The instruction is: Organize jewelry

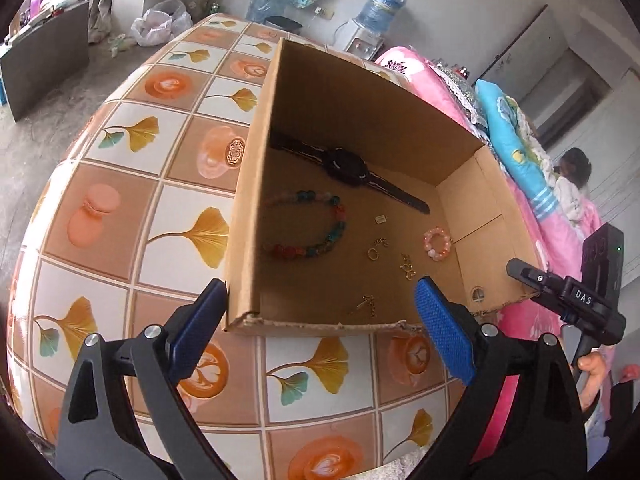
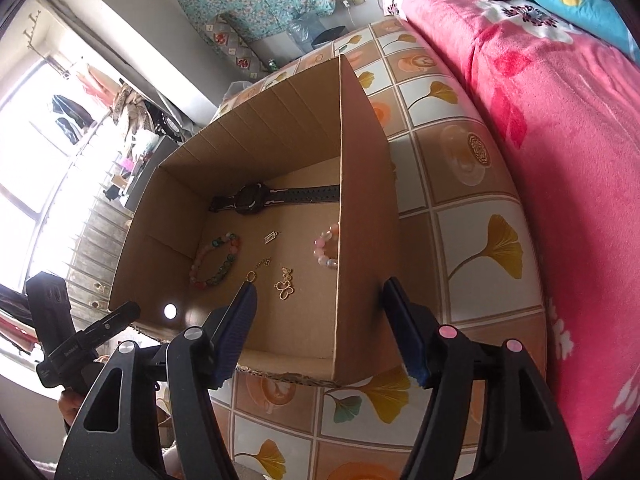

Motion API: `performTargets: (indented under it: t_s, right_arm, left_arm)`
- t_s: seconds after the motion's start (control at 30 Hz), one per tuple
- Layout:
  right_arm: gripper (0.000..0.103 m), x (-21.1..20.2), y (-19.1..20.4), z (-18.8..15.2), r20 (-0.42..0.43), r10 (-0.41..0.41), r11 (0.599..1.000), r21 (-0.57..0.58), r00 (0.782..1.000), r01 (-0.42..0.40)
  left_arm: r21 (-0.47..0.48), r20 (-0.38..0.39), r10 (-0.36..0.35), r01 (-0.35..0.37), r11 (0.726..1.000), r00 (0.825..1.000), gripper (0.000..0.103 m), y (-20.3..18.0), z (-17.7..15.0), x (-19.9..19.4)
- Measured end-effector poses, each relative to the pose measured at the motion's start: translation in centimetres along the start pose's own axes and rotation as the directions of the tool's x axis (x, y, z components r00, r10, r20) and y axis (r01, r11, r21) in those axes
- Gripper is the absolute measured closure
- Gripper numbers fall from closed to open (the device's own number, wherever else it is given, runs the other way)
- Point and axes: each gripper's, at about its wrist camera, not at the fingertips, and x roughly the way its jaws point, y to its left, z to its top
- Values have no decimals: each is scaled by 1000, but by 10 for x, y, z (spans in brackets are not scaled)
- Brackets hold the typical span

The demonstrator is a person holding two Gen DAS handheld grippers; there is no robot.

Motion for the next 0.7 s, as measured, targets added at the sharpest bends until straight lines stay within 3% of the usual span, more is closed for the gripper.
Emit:
performTargets:
  t_s: [0.23,0.5,0.7]
  right_arm:
    - [38,-5,1,-6,-22,17,1000,19,1000,-17]
    - [38,-19,5,-26,-35,-28,1000,9,999,28]
    - [38,-28,9,-50,-26,-43,999,-6,999,43]
  left_arm:
    - [1,26,18,-18,1000,999,12,-2,-6,-16]
    - [-14,21,-26,26,1000,999,12,-4,-36,-35]
    - [14,34,-7,6,1000,999,12,-5,-53,-43]
